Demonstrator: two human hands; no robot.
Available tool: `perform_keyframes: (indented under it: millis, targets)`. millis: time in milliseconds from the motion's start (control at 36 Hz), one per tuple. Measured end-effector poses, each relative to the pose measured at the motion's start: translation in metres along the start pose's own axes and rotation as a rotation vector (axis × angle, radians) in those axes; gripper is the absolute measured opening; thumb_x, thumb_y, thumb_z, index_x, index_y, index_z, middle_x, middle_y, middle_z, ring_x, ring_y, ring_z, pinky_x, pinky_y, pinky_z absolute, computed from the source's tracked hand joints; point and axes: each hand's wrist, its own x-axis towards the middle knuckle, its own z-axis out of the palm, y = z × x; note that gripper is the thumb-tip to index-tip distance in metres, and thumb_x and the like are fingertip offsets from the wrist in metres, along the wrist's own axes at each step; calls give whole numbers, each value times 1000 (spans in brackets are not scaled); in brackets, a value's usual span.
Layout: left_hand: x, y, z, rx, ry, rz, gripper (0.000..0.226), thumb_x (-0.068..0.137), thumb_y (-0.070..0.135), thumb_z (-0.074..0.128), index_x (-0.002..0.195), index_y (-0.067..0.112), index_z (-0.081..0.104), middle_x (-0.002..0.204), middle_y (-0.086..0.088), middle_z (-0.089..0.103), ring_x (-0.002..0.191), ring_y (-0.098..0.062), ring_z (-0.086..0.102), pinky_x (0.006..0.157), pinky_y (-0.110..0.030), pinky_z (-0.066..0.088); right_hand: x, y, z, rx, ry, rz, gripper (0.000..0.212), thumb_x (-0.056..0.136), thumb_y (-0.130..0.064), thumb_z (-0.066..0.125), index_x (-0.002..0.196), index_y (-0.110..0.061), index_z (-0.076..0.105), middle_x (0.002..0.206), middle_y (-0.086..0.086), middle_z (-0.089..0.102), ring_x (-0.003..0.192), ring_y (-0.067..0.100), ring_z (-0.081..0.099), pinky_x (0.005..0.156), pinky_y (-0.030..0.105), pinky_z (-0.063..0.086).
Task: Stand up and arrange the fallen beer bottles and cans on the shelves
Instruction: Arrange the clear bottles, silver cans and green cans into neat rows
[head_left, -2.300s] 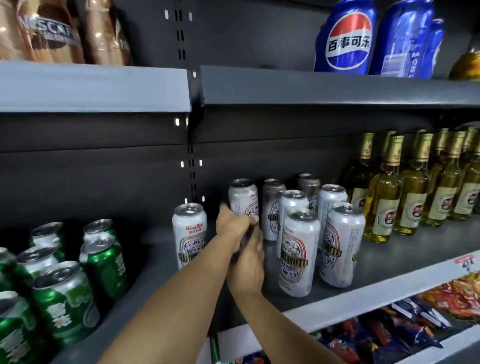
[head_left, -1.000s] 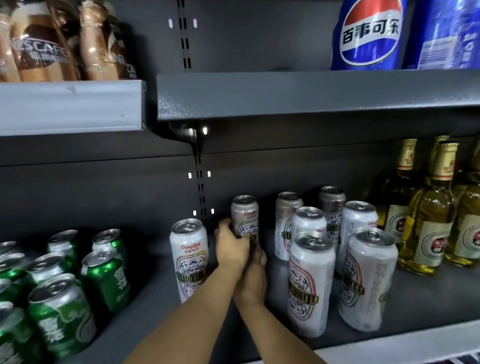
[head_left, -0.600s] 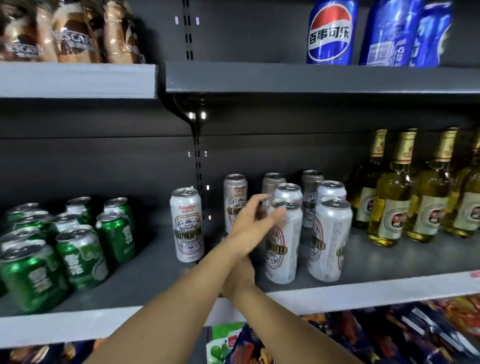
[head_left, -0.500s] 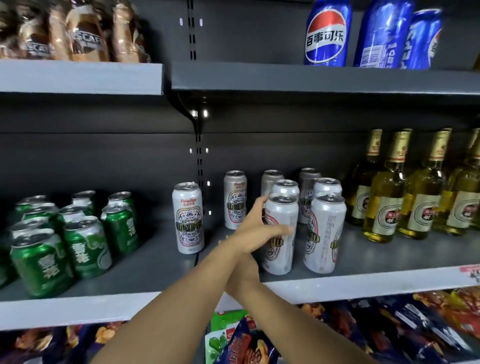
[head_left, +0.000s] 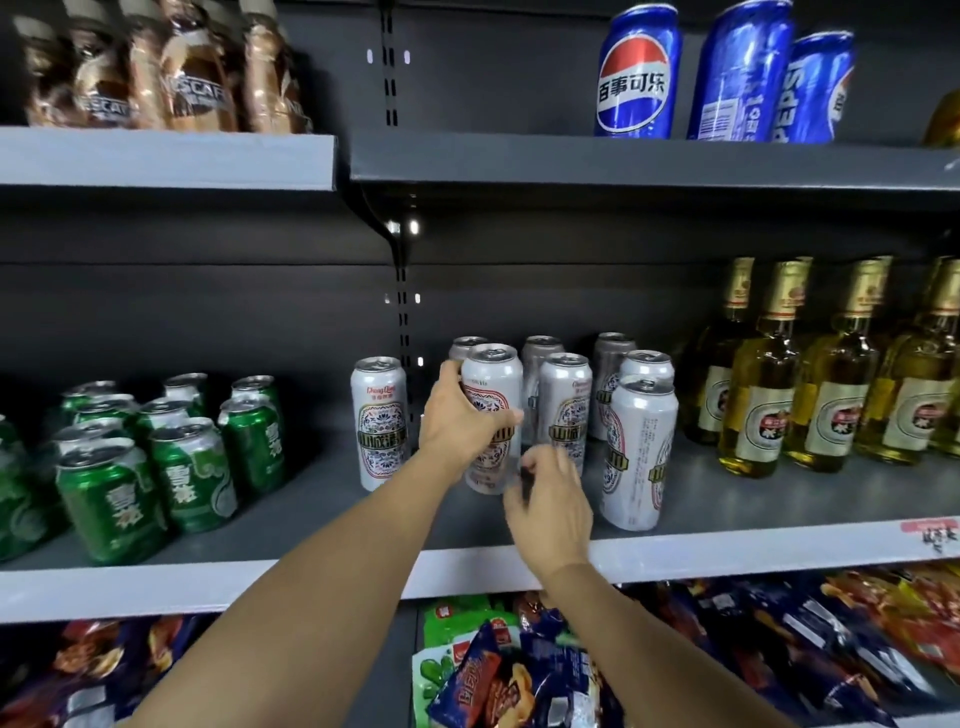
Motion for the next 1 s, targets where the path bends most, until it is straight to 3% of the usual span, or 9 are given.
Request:
perform_keyframes:
  millis: [83,194,417,500,639,722,806,917,1000]
  targets:
    - [7,-6,-8,-12,32,-33,67,55,30,92,105,26,47,100,1,66,92,-20,66,84,-46,57,10,2,11,79,-116,123,58,87,-39,66,134,-17,40,134,1,49,125,21,47,90,36,46]
    - [15,-13,-12,-53,33,-91,68,57,27,93,108,21,48,101,-1,67,92,-20,66,85,-46,57,22,-1,26,186,-287,206,89,80,-50,71,149,-16,25,146,4,43,134,25,41,101,40,43]
    - [26,-25,-11,-67,-40,-117,65,63,23,90,112,21,47,101,1,66,93,-16,65,86,-41,56,41,-4,44,155,-355,273,68,73,-47,78,122,-15,43,119,4,62,110,27,59,85,37,49]
    - [30,-32,-12,-124,-121,-129,61,68,12,87,114,21,48,102,-2,67,94,-16,65,82,-34,56,46,-2,45,204,-387,287,67,78,-45,73,131,-21,40,122,1,61,113,25,58,88,36,48]
    - [40,-38,-12,-245,-235,-163,68,70,-3,81,124,16,44,113,-6,64,101,-18,63,78,-27,53,58,-1,51,296,-415,365,107,58,-45,64,150,-36,10,133,7,54,123,27,50,103,44,43]
    - [45,-40,-11,-238,-318,-182,61,71,-6,77,120,15,46,114,-7,65,108,-23,62,86,-32,53,66,2,52,253,-416,347,116,55,-51,74,150,-30,11,135,6,54,126,27,47,105,44,41]
    - [46,-40,-11,-147,-361,-141,61,71,5,80,121,19,48,113,-3,62,106,-16,60,84,-26,51,69,-2,50,104,-357,297,110,65,-51,81,149,-20,18,135,4,52,127,26,43,105,40,39]
    - [40,-44,0,-27,-217,-91,88,41,49,88,116,27,47,115,-2,58,107,-16,59,94,-40,52,67,-7,55,-38,-279,252,86,72,-51,75,137,-12,34,133,5,46,128,26,40,103,35,36]
    - [42,-47,2,-177,-154,-154,73,61,26,91,113,19,40,108,-3,61,97,-13,61,85,-32,54,64,-5,59,47,-312,266,74,78,-47,69,134,-13,35,131,7,48,127,28,41,102,38,37]
